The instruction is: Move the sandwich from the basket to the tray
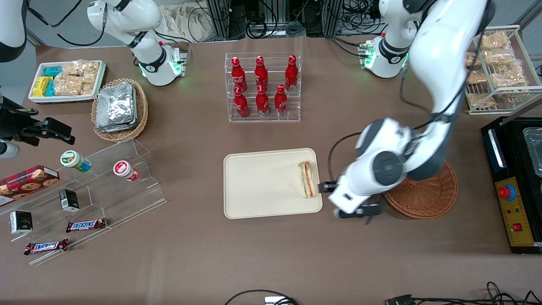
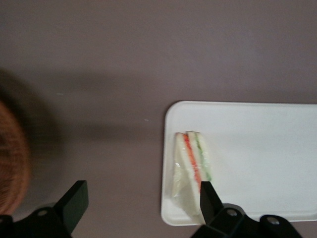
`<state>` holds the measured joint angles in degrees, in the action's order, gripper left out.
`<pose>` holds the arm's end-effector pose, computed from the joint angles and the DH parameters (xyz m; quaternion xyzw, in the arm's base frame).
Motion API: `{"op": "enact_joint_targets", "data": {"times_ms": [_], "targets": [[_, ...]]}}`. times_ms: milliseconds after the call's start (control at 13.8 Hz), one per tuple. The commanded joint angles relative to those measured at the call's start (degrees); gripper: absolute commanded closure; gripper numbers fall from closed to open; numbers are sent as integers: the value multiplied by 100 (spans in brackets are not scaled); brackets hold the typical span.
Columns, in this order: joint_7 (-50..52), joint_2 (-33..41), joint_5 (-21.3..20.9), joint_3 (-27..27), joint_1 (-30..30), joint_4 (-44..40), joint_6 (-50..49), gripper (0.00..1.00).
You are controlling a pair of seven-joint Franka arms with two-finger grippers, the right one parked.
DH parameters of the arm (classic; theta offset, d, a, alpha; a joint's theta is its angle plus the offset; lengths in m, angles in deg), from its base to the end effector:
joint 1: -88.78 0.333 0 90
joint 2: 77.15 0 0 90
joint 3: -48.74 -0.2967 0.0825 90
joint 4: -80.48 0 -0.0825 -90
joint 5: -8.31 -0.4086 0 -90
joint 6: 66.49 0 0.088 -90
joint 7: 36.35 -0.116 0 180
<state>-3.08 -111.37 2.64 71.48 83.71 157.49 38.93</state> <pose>0.6641 -0.2816 0.3611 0.9957 0.0609 -0.0565 0.0400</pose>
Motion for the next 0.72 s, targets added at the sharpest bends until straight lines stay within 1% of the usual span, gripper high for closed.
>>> {"op": "enact_joint_targets", "data": {"times_ms": [0, 362, 434, 651], "targets": [[14, 774, -3, 11, 400, 209, -643, 0], [-75, 1715, -83, 11, 1103, 235, -2076, 0], [-292, 1874, -91, 11, 1174, 226, -2296, 0], [-1372, 2226, -100, 2, 1569, 261, -2693, 0]]}}
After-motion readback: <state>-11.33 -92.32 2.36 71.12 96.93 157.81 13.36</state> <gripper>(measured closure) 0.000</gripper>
